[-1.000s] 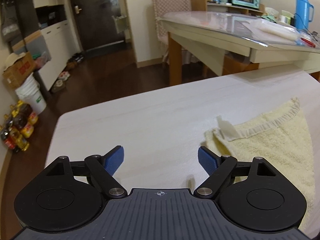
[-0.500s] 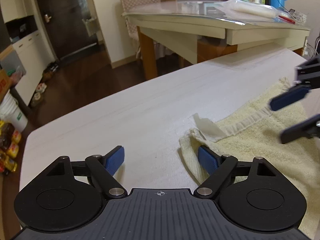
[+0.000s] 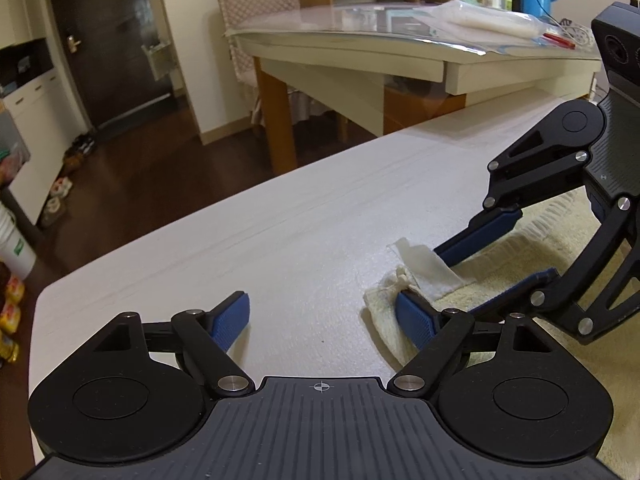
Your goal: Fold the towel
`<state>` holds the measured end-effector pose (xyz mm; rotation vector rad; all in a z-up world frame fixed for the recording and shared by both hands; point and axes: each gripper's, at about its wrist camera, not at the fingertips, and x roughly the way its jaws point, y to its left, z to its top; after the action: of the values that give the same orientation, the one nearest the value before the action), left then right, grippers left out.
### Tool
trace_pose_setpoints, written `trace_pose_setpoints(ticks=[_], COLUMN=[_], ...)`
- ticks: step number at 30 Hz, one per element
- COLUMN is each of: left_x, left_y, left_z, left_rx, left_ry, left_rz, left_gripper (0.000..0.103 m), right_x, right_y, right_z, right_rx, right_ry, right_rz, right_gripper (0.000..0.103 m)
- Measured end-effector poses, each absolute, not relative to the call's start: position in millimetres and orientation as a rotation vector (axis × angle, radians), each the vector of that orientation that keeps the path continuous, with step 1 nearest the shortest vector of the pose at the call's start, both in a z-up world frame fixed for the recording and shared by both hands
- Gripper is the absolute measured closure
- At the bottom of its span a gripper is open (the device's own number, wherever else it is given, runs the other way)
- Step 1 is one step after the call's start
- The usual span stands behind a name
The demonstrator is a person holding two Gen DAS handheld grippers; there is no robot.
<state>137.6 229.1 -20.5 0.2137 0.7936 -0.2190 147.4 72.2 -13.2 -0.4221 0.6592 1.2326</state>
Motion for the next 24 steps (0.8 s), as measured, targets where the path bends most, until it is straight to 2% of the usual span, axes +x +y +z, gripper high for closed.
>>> trace_pose_setpoints(ticks=[1, 2, 4, 13, 20, 24], left_x=[137.6, 137.4, 137.2, 137.1, 139.4, 146.6], left_y=[229.2, 229.3, 229.5, 227.0, 226.6, 225.0], left_z=[-20.6, -20.7, -21.0, -19.5, -19.9, -20.2], left_rx=[0.213, 0.213, 0.208, 0.225, 0.218, 0.228], left_ry=[0.793, 0.791, 0.789, 0.789, 0.784, 0.779], left_rz=[-0.218, -0.218, -0.215, -0.201, -0.172, -0.153], left_gripper=[0.016, 0.016, 0.015, 0.014, 0.014, 0.014], right_x=[144.4, 141.2, 132.5, 87.7, 52.3, 31.5], right_y=[70.3, 68.0, 61.9, 20.5, -25.2, -45.4], right_z=[-13.1, -13.1, -12.1, -2.9, 21.6, 21.8], right_rx=[-0.425, -0.428, -0.439, -0.476, -0.378, -0.380], right_ry=[0.651, 0.641, 0.612, 0.518, 0.385, 0.376], right_rz=[1.234, 1.236, 1.230, 1.193, 1.158, 1.134], right_gripper=[0.088, 0.093, 0.095, 0.095, 0.095, 0.095])
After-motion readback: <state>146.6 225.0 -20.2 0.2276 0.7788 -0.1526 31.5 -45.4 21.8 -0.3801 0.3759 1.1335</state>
